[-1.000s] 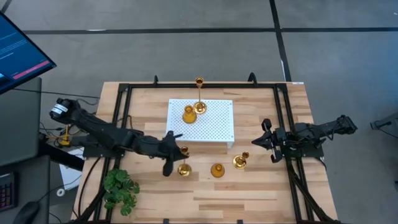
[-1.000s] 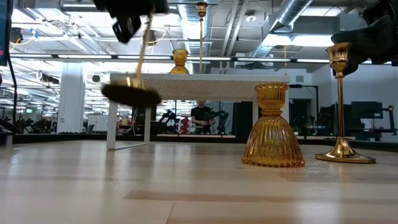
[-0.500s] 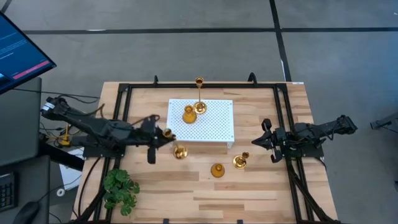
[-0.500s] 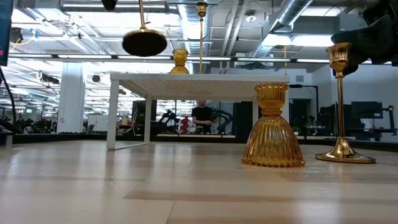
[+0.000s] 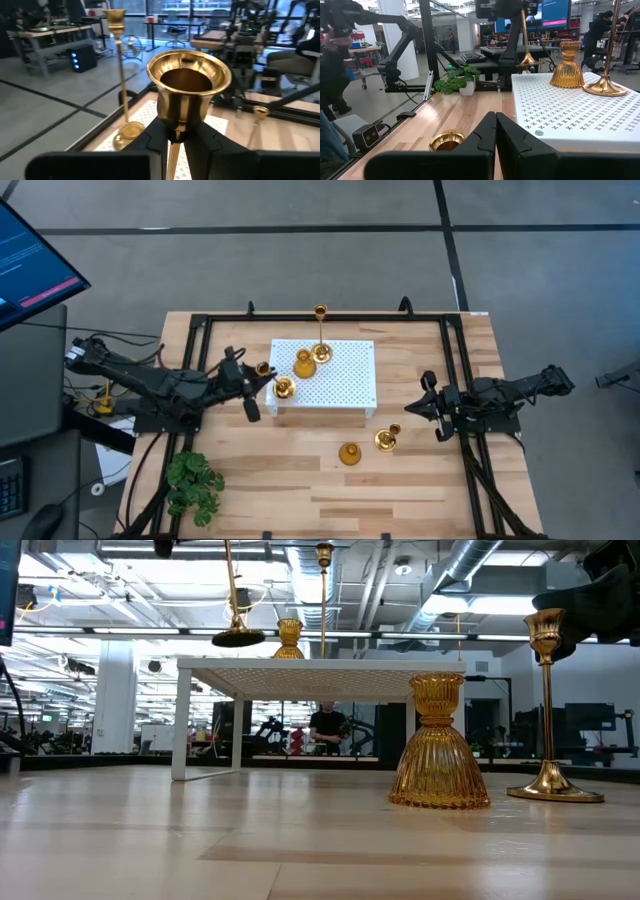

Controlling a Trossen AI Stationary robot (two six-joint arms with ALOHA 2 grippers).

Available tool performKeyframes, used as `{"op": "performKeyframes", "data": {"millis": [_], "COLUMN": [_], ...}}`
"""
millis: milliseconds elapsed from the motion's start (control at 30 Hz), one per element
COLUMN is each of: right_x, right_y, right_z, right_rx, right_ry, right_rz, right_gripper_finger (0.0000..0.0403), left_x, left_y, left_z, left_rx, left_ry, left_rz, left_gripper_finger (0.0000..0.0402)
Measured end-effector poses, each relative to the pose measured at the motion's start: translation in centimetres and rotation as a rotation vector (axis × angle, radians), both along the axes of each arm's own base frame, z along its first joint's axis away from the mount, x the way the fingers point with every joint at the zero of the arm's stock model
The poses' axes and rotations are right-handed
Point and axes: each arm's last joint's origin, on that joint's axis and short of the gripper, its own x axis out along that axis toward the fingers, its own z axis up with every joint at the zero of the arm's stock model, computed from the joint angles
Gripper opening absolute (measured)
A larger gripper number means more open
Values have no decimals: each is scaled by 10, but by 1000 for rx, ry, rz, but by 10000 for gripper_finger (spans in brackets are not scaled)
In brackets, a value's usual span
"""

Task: Pick & Place candle stick holders
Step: Put the left gold candle holder on the shelf

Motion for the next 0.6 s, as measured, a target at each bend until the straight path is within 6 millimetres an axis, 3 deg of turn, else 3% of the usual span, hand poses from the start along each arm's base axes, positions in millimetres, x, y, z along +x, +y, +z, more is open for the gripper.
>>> {"op": "performKeyframes", "data": {"millis": [600], "right_x": [0], "right_y": [0], "right_z": [0], "right_rx": [-10], "right_ry": [-2], "right_rz": [-4], "right_gripper_finger": [0], "left_x": [20], "left_y": [17], "left_z": [-11], "left_rx": [-59], "left_ry": [44], "left_rz": [-6], "left_gripper_finger": [42]}}
